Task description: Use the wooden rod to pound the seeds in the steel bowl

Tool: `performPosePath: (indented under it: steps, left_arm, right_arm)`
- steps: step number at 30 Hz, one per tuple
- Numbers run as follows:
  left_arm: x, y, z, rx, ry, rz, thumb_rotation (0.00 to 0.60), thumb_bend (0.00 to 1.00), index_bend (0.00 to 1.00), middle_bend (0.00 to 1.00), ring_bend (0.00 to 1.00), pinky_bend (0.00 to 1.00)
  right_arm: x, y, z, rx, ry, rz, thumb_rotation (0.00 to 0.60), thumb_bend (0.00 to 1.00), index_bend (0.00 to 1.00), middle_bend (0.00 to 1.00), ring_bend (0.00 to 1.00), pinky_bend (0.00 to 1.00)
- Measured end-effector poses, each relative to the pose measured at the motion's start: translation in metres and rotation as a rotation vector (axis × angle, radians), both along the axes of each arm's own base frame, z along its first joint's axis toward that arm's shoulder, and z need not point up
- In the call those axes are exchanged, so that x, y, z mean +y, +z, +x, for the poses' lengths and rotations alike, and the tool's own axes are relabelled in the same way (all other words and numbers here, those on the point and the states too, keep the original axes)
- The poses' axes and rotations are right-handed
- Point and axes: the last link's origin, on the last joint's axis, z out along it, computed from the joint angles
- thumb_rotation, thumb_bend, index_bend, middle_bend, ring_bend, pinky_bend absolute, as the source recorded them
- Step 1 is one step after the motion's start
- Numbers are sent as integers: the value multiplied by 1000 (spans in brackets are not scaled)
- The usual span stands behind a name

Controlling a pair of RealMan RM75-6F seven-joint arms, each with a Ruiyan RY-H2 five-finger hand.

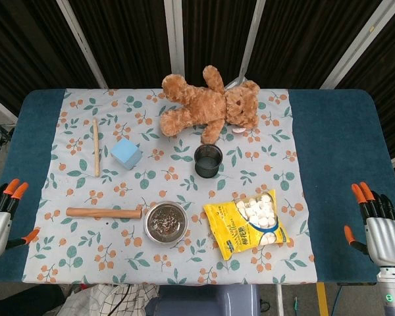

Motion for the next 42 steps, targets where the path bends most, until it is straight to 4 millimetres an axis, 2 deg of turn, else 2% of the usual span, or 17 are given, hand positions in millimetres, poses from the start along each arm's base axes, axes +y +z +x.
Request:
performPosePath:
  steps: [16, 23, 28, 32, 36, 42]
  left_arm:
    - [2, -3, -1, 17, 12, -21, 600, 142, 0, 0, 0, 0]
    - [12, -13, 2, 30, 21, -76, 600, 151, 83, 32, 0, 0]
    - [30, -26, 14, 16, 30, -126, 600, 210, 209, 170, 0, 0]
    - [49, -38, 29, 28, 21, -159, 600, 247, 258, 254, 0, 0]
    - [68, -56, 48, 47, 4, -195, 600, 268, 296, 298, 0, 0]
    - [84, -92, 76, 50, -15, -260, 600, 275, 322, 323, 0, 0]
  right_arm:
    - [-1, 0, 0, 1, 0, 2, 600, 415, 0, 0, 0, 0]
    - [-2, -1, 0, 2, 0, 3, 600, 415, 0, 0, 0, 0]
    - [-2, -1, 0, -2, -1, 6, 600, 416, 0, 0, 0, 0]
    - [-3, 0, 0, -3, -2, 8, 600, 416, 0, 0, 0, 0]
    - [-3, 0, 0, -5, -4, 8, 600, 416, 0, 0, 0, 0]
    - [-3, 0, -1, -7, -7, 8, 600, 416, 0, 0, 0, 0]
